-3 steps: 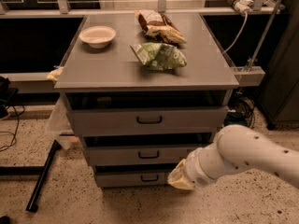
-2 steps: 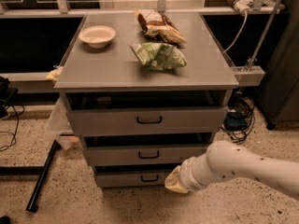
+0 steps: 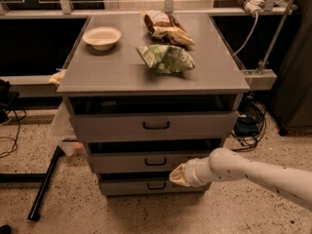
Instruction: Open bottom drawer
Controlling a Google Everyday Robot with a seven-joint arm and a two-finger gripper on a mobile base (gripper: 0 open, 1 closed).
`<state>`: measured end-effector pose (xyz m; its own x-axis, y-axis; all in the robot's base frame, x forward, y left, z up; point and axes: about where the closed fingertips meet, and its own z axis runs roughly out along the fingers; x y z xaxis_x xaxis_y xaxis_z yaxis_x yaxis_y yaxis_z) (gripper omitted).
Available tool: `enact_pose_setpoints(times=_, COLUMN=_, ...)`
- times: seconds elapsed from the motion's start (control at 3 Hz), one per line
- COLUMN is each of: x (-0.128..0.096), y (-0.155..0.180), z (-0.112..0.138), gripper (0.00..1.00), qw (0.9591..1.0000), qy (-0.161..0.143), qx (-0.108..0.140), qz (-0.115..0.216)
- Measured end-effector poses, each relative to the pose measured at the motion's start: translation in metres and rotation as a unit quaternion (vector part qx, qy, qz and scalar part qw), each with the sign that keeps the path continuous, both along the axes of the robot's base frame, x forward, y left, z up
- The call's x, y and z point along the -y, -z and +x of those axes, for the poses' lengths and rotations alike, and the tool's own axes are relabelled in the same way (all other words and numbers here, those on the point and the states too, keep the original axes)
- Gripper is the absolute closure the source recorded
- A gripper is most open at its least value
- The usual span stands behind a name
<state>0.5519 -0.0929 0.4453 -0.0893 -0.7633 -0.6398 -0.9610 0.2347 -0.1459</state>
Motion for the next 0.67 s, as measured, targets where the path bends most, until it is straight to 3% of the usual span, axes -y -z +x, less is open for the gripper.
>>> enact_pose_setpoints(times=0.33, x=-0.0016, y=0.03, z=0.007, gripper=1.0, qw=0.9997, qy=0.013, qx=-0.012, qz=0.017)
enact_pose_setpoints(times=0.67, x=-0.0005, y=0.0344, z=0.0057, gripper=1.0, qw=0.9999, qy=0.008, qx=-0.008, qz=0.011)
